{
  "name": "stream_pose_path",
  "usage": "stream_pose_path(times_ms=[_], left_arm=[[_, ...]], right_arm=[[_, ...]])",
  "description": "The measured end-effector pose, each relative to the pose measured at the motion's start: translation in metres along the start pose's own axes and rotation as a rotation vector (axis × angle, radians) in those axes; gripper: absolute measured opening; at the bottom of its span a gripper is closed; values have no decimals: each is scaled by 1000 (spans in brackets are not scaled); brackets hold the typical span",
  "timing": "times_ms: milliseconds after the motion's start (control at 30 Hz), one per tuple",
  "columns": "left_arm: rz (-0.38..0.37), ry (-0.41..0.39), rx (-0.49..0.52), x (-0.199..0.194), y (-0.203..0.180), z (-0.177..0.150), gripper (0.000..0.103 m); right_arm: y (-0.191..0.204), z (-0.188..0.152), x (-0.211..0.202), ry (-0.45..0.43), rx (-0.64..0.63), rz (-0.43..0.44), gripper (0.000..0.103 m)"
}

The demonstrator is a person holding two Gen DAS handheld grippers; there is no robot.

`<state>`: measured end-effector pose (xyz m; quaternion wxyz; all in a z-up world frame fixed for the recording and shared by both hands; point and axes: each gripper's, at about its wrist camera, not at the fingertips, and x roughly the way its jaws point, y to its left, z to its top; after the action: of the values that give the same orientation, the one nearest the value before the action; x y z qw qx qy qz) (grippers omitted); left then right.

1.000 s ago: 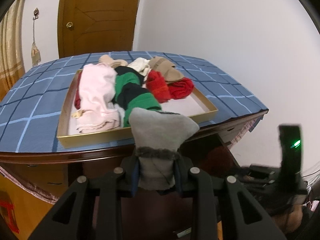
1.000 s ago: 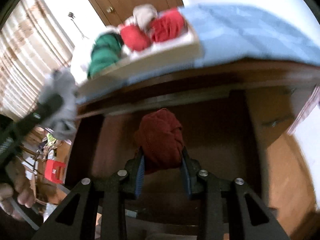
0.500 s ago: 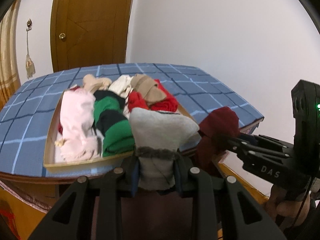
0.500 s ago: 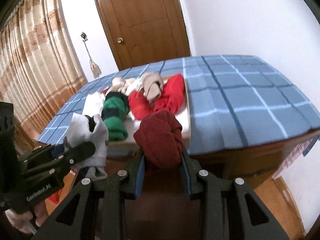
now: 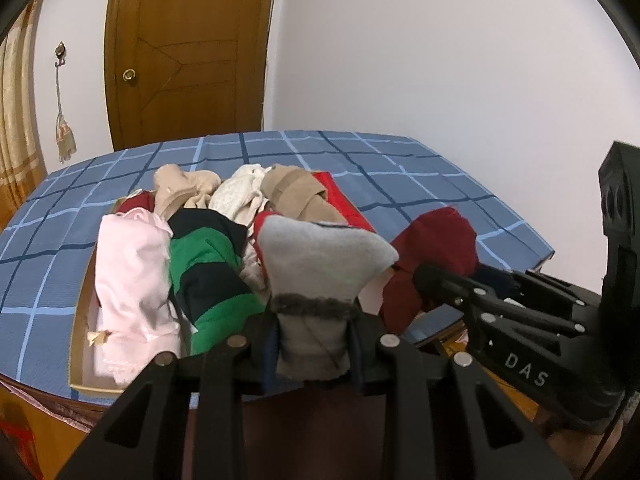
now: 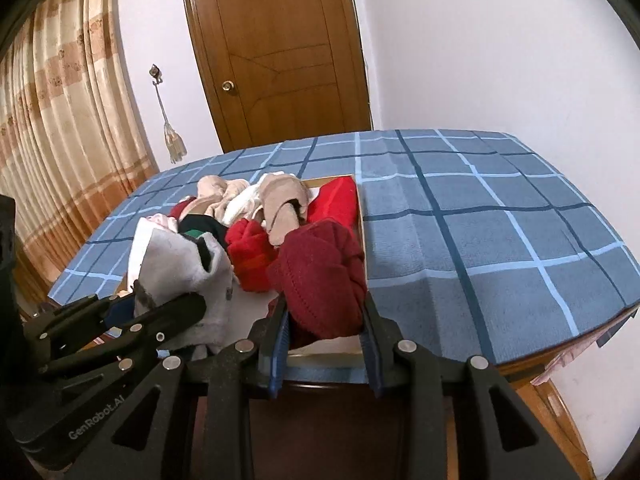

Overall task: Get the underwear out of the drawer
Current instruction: 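Lower grey item into tray with left gripper while right gripper lowers red item beside it, then open both grippers and release the underwear into the tray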

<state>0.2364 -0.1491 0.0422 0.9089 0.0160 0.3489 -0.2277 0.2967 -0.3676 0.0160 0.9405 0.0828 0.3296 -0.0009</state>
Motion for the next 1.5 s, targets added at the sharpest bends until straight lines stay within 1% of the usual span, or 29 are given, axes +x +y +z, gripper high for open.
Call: stream_pose_path(times_ms=[300, 700, 933, 1000, 1067, 1133, 1167, 1200, 1233, 1300, 1333, 1367, 1400, 1433, 1467, 1500], left_arm=[[26, 16, -9, 20, 3, 5, 27], [25, 28, -25, 34, 5, 7, 27], [45, 40, -30, 44, 7, 6, 27], [46, 51, -44, 50, 10, 5, 27], [56, 53, -63, 53, 15, 4, 32], [60, 54, -71, 52, 18, 3, 34], [59, 54, -71, 51, 18, 2, 38], [57, 54, -72, 50, 18, 2, 46], [55, 51, -78, 47, 19, 2, 49], [61, 42, -83, 38, 20, 2, 63], [64, 28, -82, 31, 20, 1, 67], [71, 12, -82, 25, 20, 1, 75], [81, -5, -81, 18, 21, 0, 84], [118, -30, -82, 8, 21, -1, 92], [152, -48, -86, 2, 22, -1, 103], [184, -80, -88, -7, 24, -2, 103]], right_arm=[[3, 3, 21, 24, -34, -22, 35], [3, 5, 37, 55, -38, -22, 35], [5, 5, 47, 81, -45, -18, 35], [5, 5, 55, 100, -37, -5, 35], [3, 5, 60, 107, -22, 23, 37], [1, 5, 64, 101, -19, 56, 38], [1, 4, 66, 104, -20, 68, 39], [-1, 4, 69, 115, -18, 75, 41], [-2, 4, 69, 121, -18, 77, 42], [-3, 3, 64, 114, -17, 78, 46], [-4, 2, 59, 109, -10, 92, 48], [-5, 2, 53, 95, -8, 102, 49], [-5, 1, 43, 72, -10, 104, 53], [-5, 0, 36, 54, -10, 102, 58], [-6, -1, 28, 35, -6, 99, 61], [-6, -2, 20, 18, 4, 100, 67]])
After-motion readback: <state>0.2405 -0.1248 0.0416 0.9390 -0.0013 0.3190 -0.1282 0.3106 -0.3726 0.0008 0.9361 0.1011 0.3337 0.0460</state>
